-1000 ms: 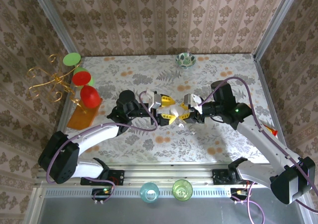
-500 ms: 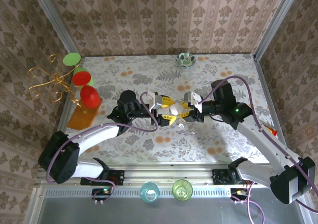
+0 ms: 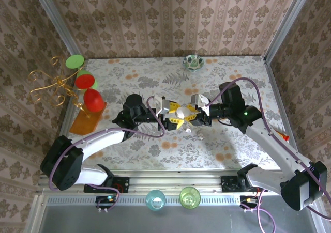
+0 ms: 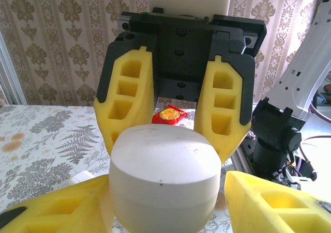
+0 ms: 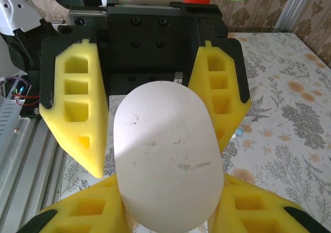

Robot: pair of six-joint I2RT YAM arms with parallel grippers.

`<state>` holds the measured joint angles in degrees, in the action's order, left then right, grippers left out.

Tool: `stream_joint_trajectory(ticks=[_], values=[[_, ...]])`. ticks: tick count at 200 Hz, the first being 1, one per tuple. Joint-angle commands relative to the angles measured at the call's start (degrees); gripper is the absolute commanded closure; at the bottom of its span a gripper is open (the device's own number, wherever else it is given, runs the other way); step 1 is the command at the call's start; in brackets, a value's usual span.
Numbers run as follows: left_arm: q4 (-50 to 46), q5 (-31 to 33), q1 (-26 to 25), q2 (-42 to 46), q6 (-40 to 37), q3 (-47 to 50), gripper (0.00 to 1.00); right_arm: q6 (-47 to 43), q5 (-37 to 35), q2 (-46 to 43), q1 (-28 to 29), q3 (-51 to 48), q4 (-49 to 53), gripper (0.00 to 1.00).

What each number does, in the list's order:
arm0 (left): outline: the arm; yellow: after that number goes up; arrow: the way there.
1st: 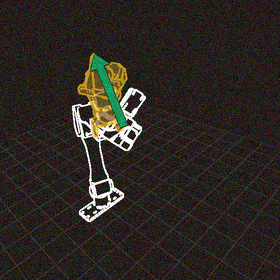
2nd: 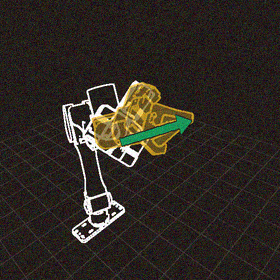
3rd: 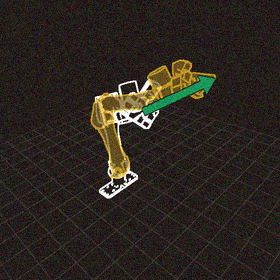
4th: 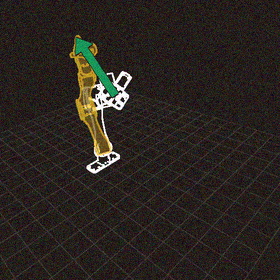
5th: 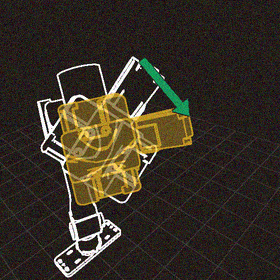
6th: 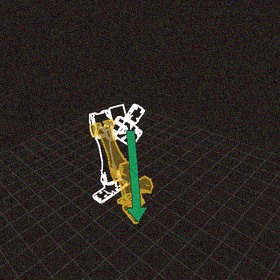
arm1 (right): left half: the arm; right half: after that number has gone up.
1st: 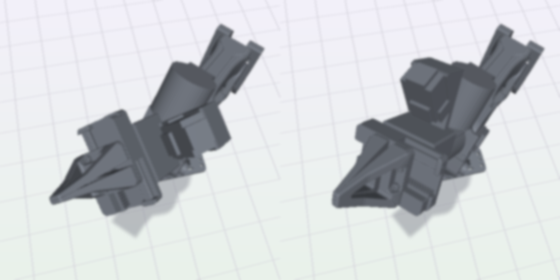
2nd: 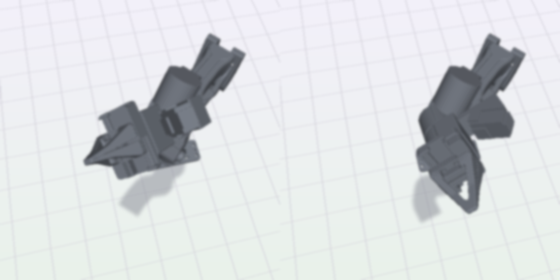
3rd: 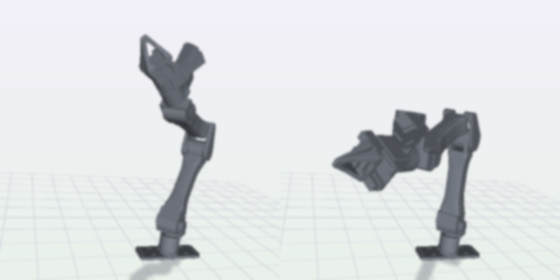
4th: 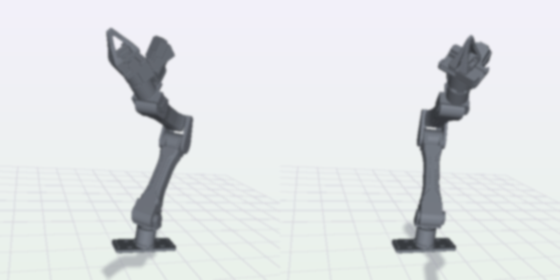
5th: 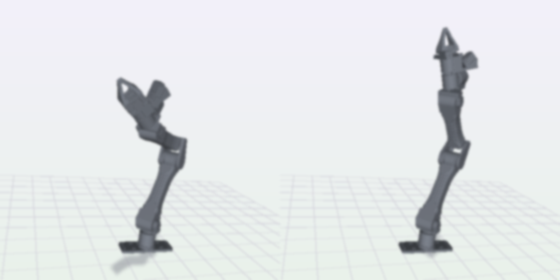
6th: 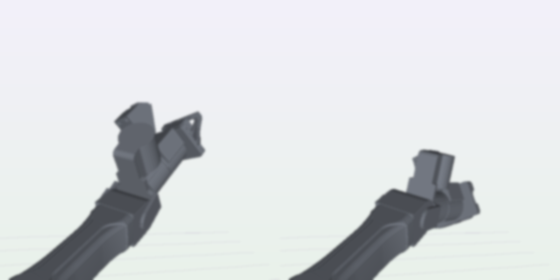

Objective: Insert the wireless bluetooth earbuds into the charging case

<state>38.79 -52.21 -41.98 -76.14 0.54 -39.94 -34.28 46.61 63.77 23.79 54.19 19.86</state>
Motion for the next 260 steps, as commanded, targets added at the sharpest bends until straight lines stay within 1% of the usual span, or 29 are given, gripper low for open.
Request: stream_joint_trajectory(ticks=[1, 13, 25, 35, 61, 73, 89, 97, 103, 126, 138, 181, 260], values=[[0.4, -0.1, -0.2, -0.3, -0.3, -1.6, 0.47, 0.1, 0.8, 0.3, -0.1, 1.7, -0.5, 0.68], [0.5, 0.0, -0.2, -0.3, 0.1, -1.6, 0.46, 0.1, 0.8, 0.4, 0.0, 1.8, -0.3, 0.68], [0.6, 0.1, -0.2, -0.3, 0.2, -1.6, 0.43, 0.0, 0.7, 0.5, 0.0, 1.7, -0.3, 0.68], [0.7, 0.1, -0.2, -0.3, 0.4, -1.6, 0.44, 0.0, 0.6, 0.4, 0.0, 1.6, -0.3, 0.68], [0.8, -0.1, -0.3, -0.4, 0.5, -1.5, 0.55, 0.0, 0.7, 0.2, 0.0, 1.6, -0.2, 0.68], [0.9, -0.2, -0.2, -0.4, 0.5, -1.4, 0.56, 0.0, 0.7, 0.0, 0.0, 1.6, -0.2, 0.67], [1.0, -0.4, -0.2, -0.4, 0.6, -1.5, 0.61, -0.1, 0.6, -0.1, 0.1, 1.4, -0.1, 0.67], [1.0, -0.7, -0.2, -0.4, 0.7, -1.5, 0.65, -0.2, 0.6, -0.4, 0.0, 1.3, 0.1, 0.64], [1.0, -1.5, -0.2, -0.4, 0.6, -1.6, 0.67, -0.3, 0.6, -0.8, 0.0, 1.3, 0.1, 0.6], [1.7, -2.5, -0.2, -0.4, 0.7, -1.4, 0.69, 0.9, 0.6, -2.5, -0.1, -0.2, -2.6, 0.43], [1.7, -3.3, 0.0, -0.5, 0.3, -1.1, 0.71, 1.2, 0.8, -2.8, -0.1, -0.2, -2.6, 0.39], [1.9, -4.5, 0.0, -0.4, -0.3, -0.7, 0.72, 2.3, -1.8, -2.4, -0.2, -0.2, -3.6, 0.38], [3.0, -4.0, 0.9, -0.5, -1.0, 1.6, 0.72, 4.8, -1.0, -2.9, -1.4, -0.1, -4.8, 0.37]])
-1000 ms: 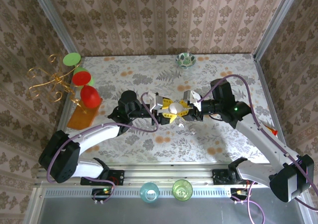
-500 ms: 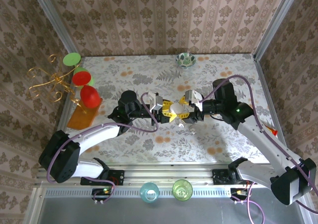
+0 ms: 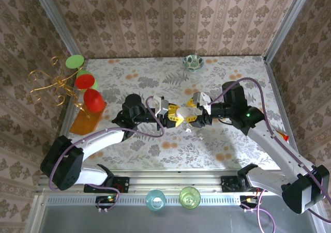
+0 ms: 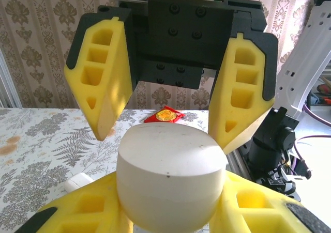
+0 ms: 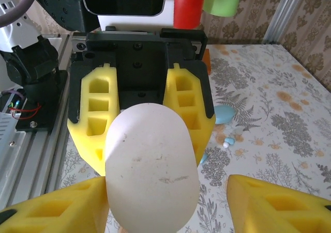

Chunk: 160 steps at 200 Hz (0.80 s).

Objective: Insert the wireless bluetooth earbuds into the charging case

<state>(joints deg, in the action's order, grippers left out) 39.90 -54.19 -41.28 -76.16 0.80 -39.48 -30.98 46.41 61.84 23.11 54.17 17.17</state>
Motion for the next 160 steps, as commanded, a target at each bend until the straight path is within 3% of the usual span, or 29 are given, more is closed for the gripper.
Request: stream_joint_trajectory(ticks=[1, 160], values=[[2.0, -1.9, 0.2, -0.4, -1.3, 1.1, 0.72, 1.5, -0.8, -1.0, -0.8, 0.0, -2.1, 0.37], [5.0, -2.7, 0.7, -0.8, 0.4, 2.3, 0.73, 5.0, -5.5, 0.2, -1.8, 0.5, -6.6, 0.35]])
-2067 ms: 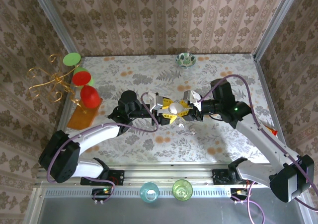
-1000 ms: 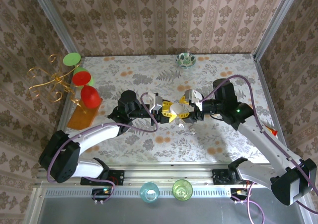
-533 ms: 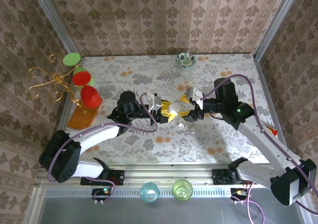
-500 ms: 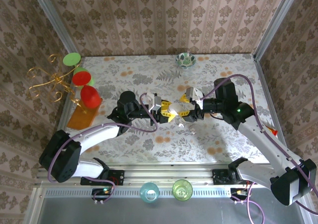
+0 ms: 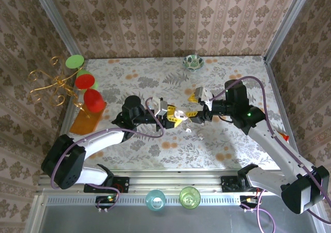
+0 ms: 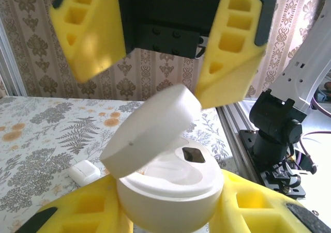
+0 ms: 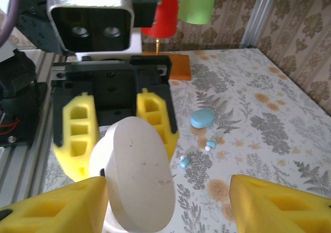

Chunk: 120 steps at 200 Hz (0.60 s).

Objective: Insert the wireless bluetooth earbuds into the charging case

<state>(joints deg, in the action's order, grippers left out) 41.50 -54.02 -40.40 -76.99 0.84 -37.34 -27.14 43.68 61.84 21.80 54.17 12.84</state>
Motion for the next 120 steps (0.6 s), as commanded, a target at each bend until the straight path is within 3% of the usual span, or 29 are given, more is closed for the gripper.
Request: stream_joint_trajectory(ticks=[1, 92, 120], values=[[3.4, -2.9, -0.1, 0.0, 0.4, 0.2, 0.73, 1.1, -2.9, 0.2, -0.5, 0.5, -2.3, 0.35], [5.8, -3.3, 0.2, -0.7, 2.0, 0.3, 0.72, 2.6, -4.4, 1.8, -0.6, 1.3, -2.3, 0.35], [6.0, -1.7, 0.3, -0.7, 2.2, 0.5, 0.72, 1.4, -1.4, 2.0, -0.6, 2.2, 0.4, 0.22]])
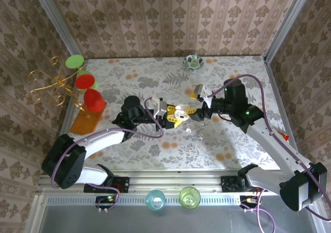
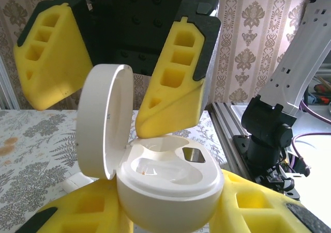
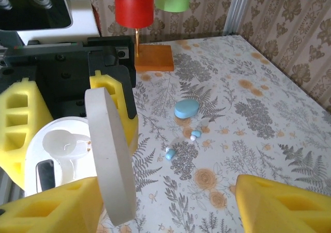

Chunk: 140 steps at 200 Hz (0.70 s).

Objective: Insert the wireless bluetooth earbuds into the charging case

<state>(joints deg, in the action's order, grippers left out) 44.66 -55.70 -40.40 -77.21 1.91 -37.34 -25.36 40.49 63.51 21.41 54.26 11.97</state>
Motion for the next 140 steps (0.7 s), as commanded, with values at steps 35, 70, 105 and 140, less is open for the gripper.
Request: stream_joint_trajectory(ticks=[35, 70, 105, 140], values=[[3.7, 2.0, 0.8, -0.6, 1.2, 1.2, 0.72, 1.2, 3.3, -2.1, -0.3, 1.3, 0.2, 0.12], [5.3, 5.5, 1.5, -0.4, 1.2, 2.2, 0.72, 4.2, 3.9, -6.2, -0.7, -1.0, -3.0, 0.07], [7.3, 10.0, 1.9, 0.4, 0.3, 3.9, 0.71, 12.2, 5.5, -11.4, -3.1, -6.7, -10.9, 0.06], [9.4, 12.6, 1.9, 0.7, -0.2, 5.4, 0.71, 27.1, 0.6, -16.5, -8.0, -13.4, -20.1, 0.05]])
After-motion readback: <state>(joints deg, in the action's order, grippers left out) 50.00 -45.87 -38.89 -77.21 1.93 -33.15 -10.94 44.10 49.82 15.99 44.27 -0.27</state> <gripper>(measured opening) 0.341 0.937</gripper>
